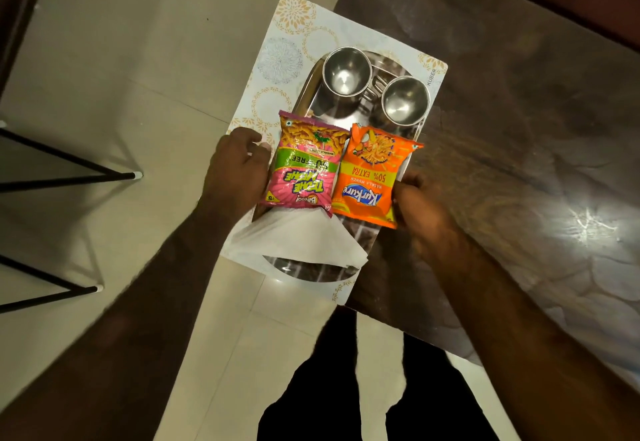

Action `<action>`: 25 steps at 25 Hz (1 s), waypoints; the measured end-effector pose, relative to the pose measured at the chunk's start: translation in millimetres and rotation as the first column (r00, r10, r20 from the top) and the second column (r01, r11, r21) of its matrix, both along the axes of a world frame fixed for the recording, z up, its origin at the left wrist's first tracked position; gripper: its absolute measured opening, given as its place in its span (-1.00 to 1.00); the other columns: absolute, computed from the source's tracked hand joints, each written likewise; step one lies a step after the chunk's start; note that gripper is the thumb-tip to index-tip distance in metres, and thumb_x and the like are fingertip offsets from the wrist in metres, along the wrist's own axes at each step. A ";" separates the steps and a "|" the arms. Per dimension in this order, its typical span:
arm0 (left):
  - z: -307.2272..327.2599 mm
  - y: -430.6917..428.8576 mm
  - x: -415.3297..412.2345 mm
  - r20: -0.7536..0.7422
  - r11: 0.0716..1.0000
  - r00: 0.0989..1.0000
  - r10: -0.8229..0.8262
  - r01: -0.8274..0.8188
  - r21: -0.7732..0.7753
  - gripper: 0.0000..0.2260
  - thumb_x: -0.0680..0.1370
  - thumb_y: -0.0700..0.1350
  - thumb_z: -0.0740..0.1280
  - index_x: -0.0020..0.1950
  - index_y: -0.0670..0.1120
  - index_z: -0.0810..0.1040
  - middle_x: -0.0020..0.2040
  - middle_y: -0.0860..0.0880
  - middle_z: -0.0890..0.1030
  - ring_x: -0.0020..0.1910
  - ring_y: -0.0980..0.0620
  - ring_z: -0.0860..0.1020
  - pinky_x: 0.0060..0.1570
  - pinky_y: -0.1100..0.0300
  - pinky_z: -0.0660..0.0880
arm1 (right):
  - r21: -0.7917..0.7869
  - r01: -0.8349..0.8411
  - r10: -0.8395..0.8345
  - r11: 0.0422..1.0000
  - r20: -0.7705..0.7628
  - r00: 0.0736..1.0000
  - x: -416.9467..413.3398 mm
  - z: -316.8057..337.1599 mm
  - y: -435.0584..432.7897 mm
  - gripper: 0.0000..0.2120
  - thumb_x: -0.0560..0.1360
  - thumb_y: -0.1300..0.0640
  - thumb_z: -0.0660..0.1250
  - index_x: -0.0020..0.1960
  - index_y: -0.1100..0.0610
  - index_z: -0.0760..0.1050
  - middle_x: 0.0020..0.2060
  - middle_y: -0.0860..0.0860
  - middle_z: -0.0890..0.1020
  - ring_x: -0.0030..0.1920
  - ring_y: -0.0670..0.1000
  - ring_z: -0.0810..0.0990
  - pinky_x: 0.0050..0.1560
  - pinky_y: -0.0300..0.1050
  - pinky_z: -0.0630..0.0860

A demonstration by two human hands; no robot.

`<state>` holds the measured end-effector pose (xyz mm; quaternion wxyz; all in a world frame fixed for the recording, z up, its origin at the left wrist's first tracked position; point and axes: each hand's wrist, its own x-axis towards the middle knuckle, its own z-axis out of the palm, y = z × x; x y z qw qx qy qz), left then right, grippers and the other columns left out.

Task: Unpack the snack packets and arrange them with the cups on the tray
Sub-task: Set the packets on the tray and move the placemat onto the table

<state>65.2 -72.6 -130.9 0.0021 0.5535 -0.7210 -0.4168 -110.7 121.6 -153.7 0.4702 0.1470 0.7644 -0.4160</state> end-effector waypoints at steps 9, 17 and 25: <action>-24.5 -32.0 0.0 0.293 1.000 0.956 0.005 -0.009 0.014 -0.41 0.48 -0.07 0.45 0.46 -0.12 0.34 0.38 -0.20 0.45 0.36 -0.27 0.45 0.35 -0.20 0.41 | -0.059 0.075 -0.068 0.995 0.106 0.992 -5.1 -21.1 -0.8 -0.81 0.60 0.31 0.36 -0.07 0.07 0.64 -0.25 0.06 0.79 -0.26 0.06 0.80 -0.22 0.03 0.74; -2.6 -25.5 -4.3 0.148 0.991 0.986 -0.073 0.088 -0.098 -0.62 0.52 -0.17 0.40 0.28 -0.17 0.37 0.14 -0.22 0.62 0.07 -0.32 0.57 -0.12 0.05 0.40 | -0.136 0.147 -0.115 0.980 0.222 0.968 3.2 -17.7 -11.4 -0.58 0.44 0.28 0.44 0.30 0.14 0.63 0.15 0.26 0.73 0.23 0.38 0.67 0.24 0.50 0.55; 32.4 -15.7 6.3 0.284 0.944 0.949 -0.135 0.211 -0.254 -0.62 0.53 -0.29 0.26 0.30 -0.03 0.33 -0.12 -0.14 0.51 -0.17 -0.29 0.42 -0.17 -0.05 0.38 | -0.186 0.265 -0.194 0.946 0.330 0.924 3.7 -8.3 4.0 -0.58 0.64 0.37 0.21 0.48 0.22 0.48 0.29 0.33 0.63 0.14 0.36 0.68 -0.07 0.20 0.71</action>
